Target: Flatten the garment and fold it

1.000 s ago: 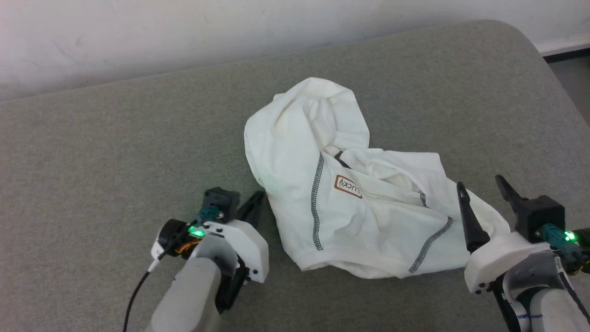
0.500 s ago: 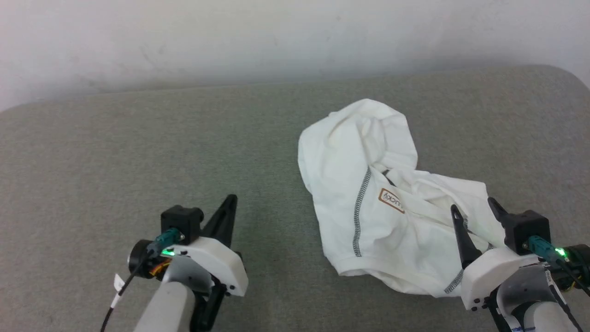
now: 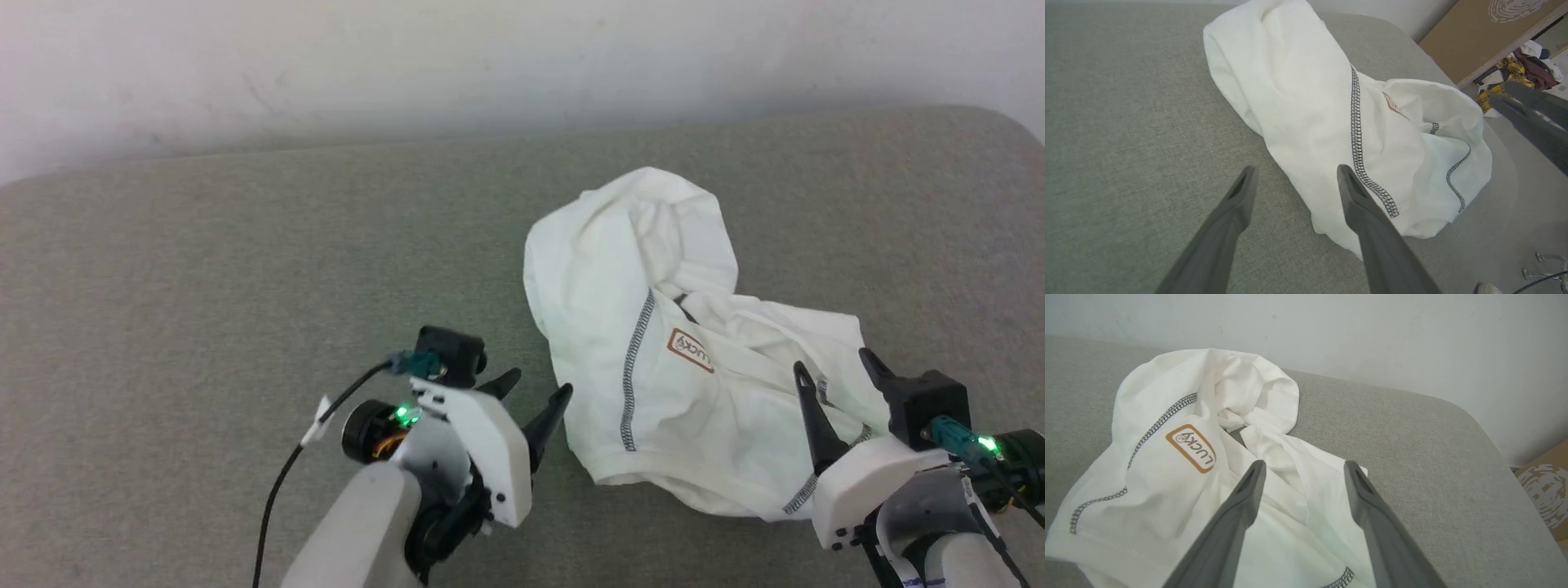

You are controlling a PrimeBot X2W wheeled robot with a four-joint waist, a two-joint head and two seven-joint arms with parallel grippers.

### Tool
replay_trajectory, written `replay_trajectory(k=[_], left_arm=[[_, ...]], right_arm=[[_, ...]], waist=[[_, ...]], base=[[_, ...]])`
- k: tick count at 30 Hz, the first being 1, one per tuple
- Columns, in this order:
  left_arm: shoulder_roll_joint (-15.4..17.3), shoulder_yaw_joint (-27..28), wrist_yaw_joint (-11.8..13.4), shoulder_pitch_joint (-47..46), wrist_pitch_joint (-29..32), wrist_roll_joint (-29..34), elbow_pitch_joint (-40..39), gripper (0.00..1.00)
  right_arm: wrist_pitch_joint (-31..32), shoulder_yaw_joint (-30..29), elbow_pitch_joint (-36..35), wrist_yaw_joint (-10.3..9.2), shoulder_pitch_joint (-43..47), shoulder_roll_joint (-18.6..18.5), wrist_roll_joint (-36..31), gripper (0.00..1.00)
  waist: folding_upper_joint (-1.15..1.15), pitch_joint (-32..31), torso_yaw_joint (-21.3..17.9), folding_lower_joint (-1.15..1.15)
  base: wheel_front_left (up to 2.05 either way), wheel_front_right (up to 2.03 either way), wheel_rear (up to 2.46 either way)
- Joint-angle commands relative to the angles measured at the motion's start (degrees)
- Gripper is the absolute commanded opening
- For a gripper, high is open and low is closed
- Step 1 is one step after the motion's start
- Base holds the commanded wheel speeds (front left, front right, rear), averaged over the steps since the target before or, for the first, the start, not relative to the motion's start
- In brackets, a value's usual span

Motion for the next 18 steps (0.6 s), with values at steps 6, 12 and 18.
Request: replay_trajectory(k=[6,12,18], left_arm=[[-0.4,-1.4,0.3,-7.2,7.3,-1.2,7.0,1.0],[-0.4,-3.0,1.1,-11.3,9.6,0.3,13.3,1.0],[-0.5,-5.9,-0.7,-12.3,11.3,-2.5,16.2,0.0]], right_arm=[[-1.1,0.2,0.3,-0.11,-1.1,0.2,0.3,1.0],[-2.0,0.1,1.2,-0.11,-1.5,0.5,0.0,1.0],[-2.7,0.4,2.4,-0.11,-2.0,0.6,0.3,1.0]], waist=[[0.0,5.1,-4.5,0.0],[0.0,6.8,-5.2,0.0],[0.0,7.0,-4.9,0.0]], base=[[0.0,0.0,0.0],[0.0,0.0,0.0],[0.0,0.0,0.0]])
